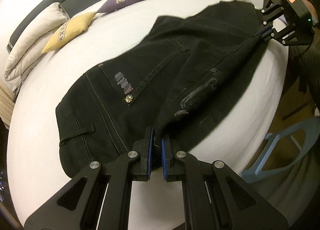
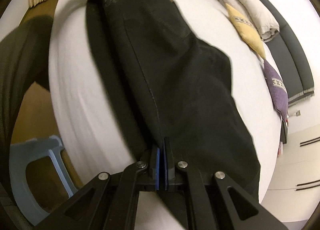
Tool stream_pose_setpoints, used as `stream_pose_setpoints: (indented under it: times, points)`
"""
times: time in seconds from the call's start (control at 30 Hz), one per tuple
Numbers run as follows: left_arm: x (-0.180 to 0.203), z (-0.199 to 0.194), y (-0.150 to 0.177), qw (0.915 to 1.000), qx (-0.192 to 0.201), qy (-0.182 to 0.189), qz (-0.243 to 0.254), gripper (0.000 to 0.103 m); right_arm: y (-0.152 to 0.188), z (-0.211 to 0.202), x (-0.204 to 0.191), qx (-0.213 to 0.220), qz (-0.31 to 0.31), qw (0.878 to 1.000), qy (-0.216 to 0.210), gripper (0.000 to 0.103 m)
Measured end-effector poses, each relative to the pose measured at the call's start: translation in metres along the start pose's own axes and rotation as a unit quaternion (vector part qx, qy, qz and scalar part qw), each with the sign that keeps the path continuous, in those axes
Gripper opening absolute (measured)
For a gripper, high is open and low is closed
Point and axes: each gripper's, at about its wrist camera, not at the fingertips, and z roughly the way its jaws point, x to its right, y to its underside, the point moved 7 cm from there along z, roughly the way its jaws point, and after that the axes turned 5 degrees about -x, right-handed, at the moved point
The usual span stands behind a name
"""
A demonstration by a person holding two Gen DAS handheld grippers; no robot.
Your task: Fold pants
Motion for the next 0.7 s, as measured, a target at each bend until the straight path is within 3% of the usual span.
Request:
stream_pose_setpoints:
  times: [0.37, 0.53, 0.7]
  points:
    - [-0.002, -0.011, 0.006, 0.9998, 0.006, 0.011, -0.013, 0.006, -0.002, -0.014, -0.008, 0.002, 0.013, 1.000, -0.004, 0.004]
    - [0.004, 0.001, 0.011, 1.0000, -0.006, -0.002, 0.004, 0.007, 0.004, -0.006, -0.026, -0.009, 0.008, 1.000, -0.006, 0.004]
    - [0.006, -0.001, 0.008, 0.9998, 0.006, -0.016, 0.003, 0.011, 0.004, 0.002, -0.034, -0.005, -0.003, 1.000, 0.019, 0.005]
